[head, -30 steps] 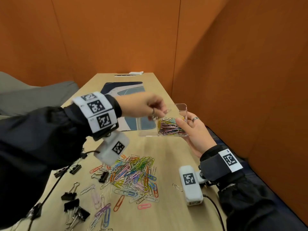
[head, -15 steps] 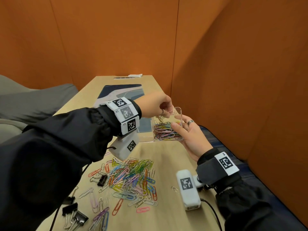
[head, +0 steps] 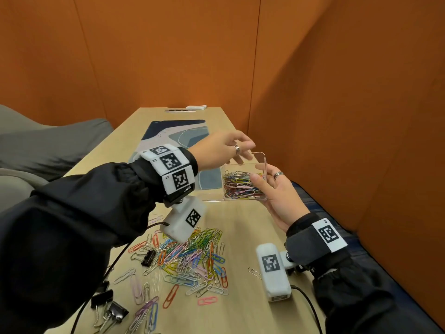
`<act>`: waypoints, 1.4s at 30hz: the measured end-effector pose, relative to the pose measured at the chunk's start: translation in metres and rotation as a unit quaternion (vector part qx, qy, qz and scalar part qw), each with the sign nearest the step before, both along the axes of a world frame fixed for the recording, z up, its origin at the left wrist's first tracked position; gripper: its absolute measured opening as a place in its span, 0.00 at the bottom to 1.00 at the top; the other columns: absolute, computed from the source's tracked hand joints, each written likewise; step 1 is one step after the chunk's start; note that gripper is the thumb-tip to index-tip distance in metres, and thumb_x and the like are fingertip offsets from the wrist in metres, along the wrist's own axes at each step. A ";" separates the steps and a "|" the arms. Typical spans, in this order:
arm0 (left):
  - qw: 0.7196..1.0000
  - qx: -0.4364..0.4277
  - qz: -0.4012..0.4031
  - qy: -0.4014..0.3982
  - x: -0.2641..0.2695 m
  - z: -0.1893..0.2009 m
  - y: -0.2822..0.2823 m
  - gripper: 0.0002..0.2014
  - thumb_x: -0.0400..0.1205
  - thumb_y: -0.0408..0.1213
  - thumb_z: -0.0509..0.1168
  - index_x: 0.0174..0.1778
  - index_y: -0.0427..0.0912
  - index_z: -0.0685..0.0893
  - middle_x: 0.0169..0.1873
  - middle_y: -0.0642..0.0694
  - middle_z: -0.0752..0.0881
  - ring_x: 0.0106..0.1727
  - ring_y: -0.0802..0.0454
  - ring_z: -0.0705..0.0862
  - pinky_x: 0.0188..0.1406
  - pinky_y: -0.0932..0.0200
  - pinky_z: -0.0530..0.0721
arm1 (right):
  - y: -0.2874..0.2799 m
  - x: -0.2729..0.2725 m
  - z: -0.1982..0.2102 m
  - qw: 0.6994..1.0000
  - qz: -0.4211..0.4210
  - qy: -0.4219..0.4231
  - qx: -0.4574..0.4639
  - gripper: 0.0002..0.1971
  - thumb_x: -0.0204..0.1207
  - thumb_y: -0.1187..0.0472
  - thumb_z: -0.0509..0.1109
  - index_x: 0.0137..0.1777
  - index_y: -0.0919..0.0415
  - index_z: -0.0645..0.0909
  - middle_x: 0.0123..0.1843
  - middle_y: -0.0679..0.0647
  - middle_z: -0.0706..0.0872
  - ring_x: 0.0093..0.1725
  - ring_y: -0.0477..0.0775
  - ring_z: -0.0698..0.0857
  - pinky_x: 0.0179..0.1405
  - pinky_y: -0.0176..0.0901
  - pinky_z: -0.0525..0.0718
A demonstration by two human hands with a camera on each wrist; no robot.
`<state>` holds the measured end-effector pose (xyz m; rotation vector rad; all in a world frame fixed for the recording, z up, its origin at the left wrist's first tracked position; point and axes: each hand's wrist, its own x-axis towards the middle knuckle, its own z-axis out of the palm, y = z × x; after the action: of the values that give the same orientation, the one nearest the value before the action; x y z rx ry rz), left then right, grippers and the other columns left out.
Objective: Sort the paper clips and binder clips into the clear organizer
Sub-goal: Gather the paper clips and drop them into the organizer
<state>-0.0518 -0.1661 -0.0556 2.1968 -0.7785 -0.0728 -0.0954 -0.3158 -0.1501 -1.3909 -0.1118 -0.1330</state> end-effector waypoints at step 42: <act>0.936 0.332 -0.114 0.017 -0.051 -0.052 0.045 0.07 0.82 0.39 0.66 0.53 0.43 0.86 0.43 0.55 0.85 0.37 0.67 0.77 0.37 0.79 0.72 | -0.012 0.003 0.007 0.995 -0.085 0.001 0.057 0.19 0.78 0.62 0.68 0.67 0.57 0.70 0.58 0.56 0.85 0.52 0.51 0.87 0.46 0.42 0.84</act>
<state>-0.1023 -0.1209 -0.1077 2.7058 -1.1039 -0.5611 -0.0926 -0.3282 -0.1431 -1.2861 0.0166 -0.2749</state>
